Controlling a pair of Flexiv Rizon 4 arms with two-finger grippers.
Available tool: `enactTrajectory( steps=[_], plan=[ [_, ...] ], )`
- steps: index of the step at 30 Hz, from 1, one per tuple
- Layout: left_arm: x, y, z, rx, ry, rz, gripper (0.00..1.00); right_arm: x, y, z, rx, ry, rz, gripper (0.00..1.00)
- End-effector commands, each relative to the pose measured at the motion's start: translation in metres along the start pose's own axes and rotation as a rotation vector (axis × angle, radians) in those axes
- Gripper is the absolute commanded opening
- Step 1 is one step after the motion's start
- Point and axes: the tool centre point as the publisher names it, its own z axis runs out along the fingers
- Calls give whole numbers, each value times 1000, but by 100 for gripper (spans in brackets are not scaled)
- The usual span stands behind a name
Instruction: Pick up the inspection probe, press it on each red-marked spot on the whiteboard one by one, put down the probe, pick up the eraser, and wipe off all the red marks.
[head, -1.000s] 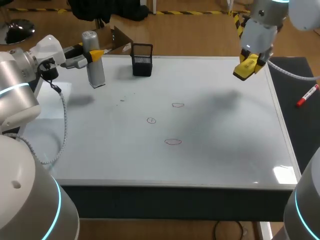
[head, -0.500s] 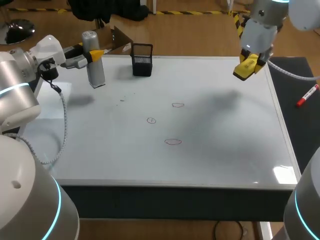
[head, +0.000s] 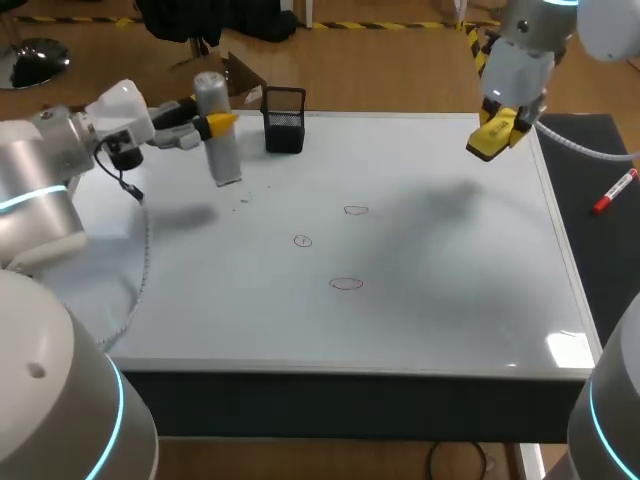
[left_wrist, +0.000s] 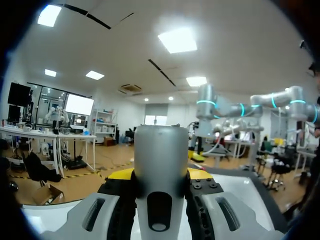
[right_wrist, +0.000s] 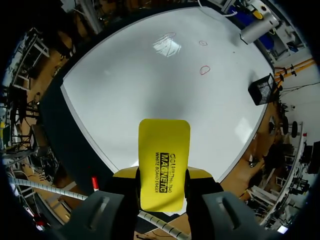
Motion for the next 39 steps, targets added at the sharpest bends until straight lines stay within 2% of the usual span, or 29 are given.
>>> enactTrajectory(
  steps=[1,14,25,34,39],
  plan=[
    [18,5,11,-2,71,-14,0,1,0,-1,3,2,-1,0],
    [70,25,48,-18,250,-19,0,1,0,-1,3,2,-1,0],
    [107,46,67,-9,362,-11,0,1,0,-1,3,2,-1,0],
    [118,67,72,-4,410,-26,0,1,0,-1,3,2,-1,0],
    [123,71,72,2,425,-19,0,1,0,-1,3,2,-1,0]
  ],
)
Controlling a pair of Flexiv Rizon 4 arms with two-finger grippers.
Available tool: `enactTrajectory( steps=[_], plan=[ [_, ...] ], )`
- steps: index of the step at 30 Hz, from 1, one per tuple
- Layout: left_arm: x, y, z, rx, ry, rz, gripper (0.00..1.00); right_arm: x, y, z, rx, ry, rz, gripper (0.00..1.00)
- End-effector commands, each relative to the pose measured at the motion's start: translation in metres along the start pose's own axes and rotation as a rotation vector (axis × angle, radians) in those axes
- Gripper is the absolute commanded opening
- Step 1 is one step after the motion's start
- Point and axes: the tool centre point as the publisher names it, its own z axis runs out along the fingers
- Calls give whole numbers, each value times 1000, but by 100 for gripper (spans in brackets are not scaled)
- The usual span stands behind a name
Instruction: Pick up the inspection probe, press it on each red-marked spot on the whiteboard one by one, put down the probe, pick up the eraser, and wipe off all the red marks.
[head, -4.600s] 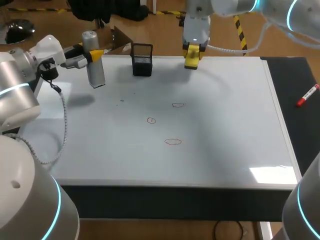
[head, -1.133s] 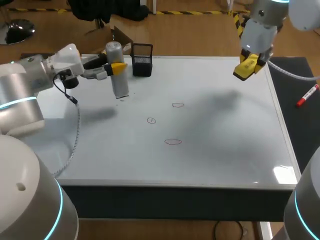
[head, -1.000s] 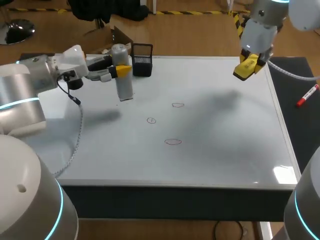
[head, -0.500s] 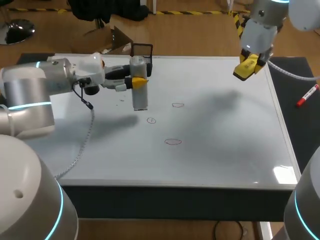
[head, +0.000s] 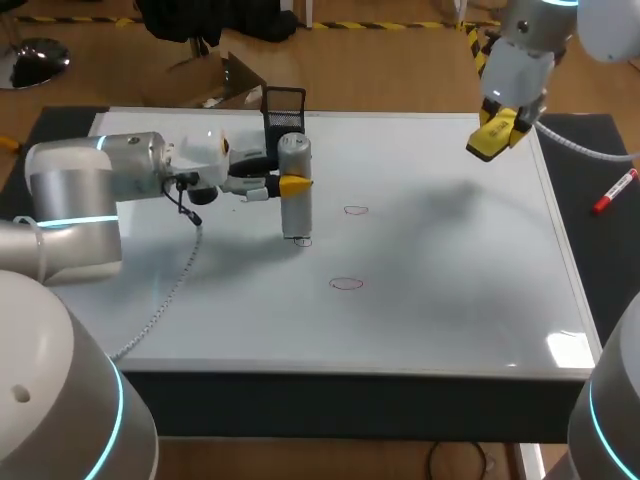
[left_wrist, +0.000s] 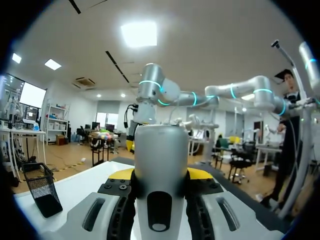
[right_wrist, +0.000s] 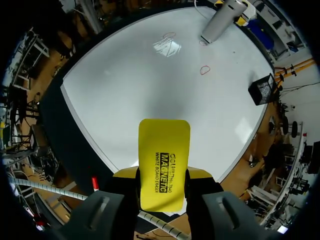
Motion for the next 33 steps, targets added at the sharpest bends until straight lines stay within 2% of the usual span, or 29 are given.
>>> enactTrajectory(
  steps=[1,12,33],
  plan=[
    [-3,6,1,13,10,2,0,1,0,-1,3,3,-1,0],
    [2,17,-1,33,22,-13,0,1,0,-1,3,3,-1,0],
    [6,23,0,-10,32,3,0,1,0,-1,3,3,-1,0]
  ],
)
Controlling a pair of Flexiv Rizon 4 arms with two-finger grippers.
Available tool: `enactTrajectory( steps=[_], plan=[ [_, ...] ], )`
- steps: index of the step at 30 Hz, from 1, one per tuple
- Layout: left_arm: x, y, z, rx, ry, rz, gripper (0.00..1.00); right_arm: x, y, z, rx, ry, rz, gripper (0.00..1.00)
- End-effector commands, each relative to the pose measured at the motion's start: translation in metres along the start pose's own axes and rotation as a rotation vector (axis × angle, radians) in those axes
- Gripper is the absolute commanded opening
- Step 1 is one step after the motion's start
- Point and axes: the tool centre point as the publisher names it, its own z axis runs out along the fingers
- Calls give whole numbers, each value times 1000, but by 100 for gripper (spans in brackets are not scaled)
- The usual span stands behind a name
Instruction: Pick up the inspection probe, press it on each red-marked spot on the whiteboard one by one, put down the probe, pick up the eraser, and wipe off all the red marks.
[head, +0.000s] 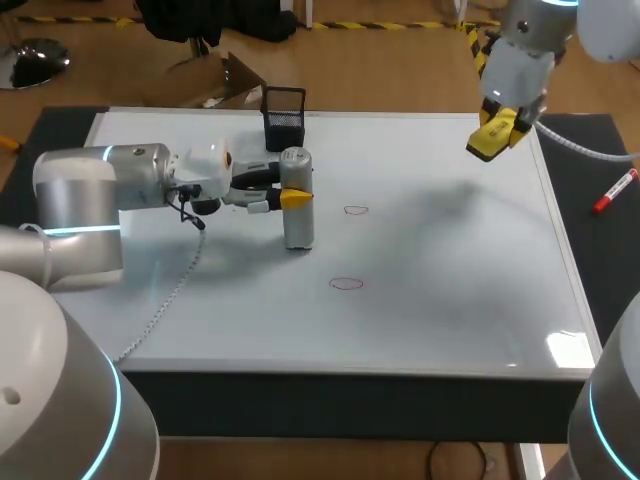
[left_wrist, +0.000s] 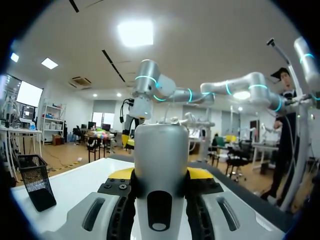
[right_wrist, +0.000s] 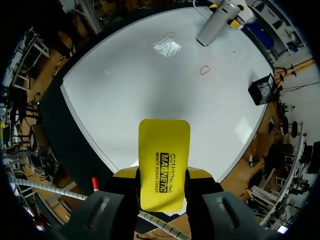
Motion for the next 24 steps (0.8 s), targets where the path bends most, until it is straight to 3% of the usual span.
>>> enactTrajectory(
  steps=[1,14,24],
  plan=[
    [0,1,1,-5,-3,-1,0,1,0,-1,3,3,-1,0],
    [2,0,2,-12,-5,3,0,1,0,-1,3,3,-1,0],
    [-5,-30,-6,57,-34,36,0,1,0,-1,3,3,-1,0]
  ],
)
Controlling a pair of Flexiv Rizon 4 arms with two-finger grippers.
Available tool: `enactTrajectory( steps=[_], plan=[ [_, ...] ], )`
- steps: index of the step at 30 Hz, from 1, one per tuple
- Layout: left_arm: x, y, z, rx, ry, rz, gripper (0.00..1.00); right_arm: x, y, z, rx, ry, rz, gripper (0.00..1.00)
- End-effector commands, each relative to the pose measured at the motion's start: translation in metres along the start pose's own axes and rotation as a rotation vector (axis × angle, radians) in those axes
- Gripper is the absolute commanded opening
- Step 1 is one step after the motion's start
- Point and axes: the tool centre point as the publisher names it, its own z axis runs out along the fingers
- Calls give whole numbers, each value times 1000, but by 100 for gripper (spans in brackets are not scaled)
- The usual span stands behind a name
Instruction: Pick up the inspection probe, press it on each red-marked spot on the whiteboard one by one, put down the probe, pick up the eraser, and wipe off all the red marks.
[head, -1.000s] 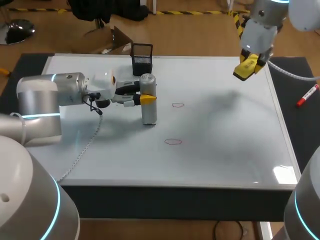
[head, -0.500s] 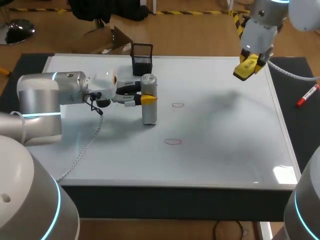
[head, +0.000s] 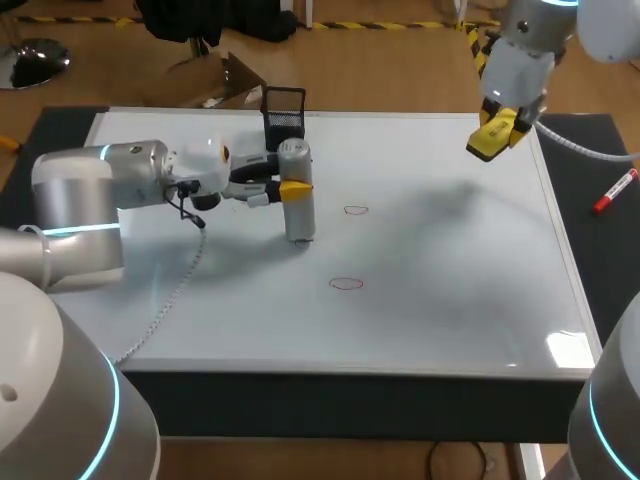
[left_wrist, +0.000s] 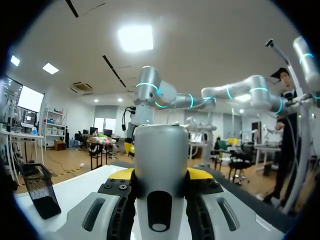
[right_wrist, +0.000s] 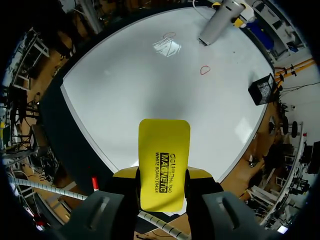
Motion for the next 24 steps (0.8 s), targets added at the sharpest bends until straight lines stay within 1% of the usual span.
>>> enactTrajectory(
  steps=[1,5,9,14,18,22,24],
  plan=[
    [-2,-13,-7,9,-20,15,0,1,0,-1,3,3,-1,0],
    [-13,-23,-16,10,-40,35,0,1,0,-1,3,3,-1,0],
    [-32,-36,-30,0,-84,77,0,1,0,-1,3,3,-1,0],
    [-59,-49,-52,-6,-148,108,0,1,0,-1,3,3,-1,0],
    [-80,-57,-71,-5,-201,120,0,1,0,-1,3,3,-1,0],
    [-101,-61,-89,-20,-253,134,0,1,0,-1,3,3,-1,0],
    [-111,-63,-98,-14,-274,130,0,1,0,-1,3,3,-1,0]
  ],
)
